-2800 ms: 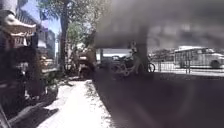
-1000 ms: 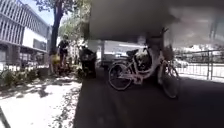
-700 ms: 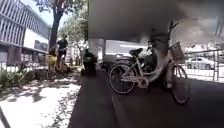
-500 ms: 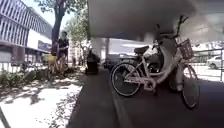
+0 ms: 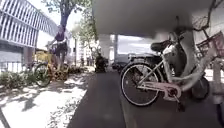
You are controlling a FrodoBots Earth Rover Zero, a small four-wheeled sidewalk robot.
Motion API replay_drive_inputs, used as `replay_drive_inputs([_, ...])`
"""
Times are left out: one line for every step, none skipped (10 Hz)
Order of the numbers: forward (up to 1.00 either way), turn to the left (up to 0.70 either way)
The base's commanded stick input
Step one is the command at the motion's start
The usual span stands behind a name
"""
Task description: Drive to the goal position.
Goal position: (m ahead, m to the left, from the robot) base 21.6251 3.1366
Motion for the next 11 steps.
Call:
replay_drive_inputs([0.70, 0.09])
replay_drive_inputs([0.70, 0.14])
replay_drive_inputs([0.66, 0.16])
replay_drive_inputs([0.51, 0.24])
replay_drive_inputs([0.70, 0.14])
replay_drive_inputs([0.70, 0.14])
replay_drive_inputs([0.52, 0.04])
replay_drive_inputs([0.45, 0.00])
replay_drive_inputs([0.63, 0.00])
replay_drive_inputs([0.70, 0.00])
replay_drive_inputs([0.70, 0.00])
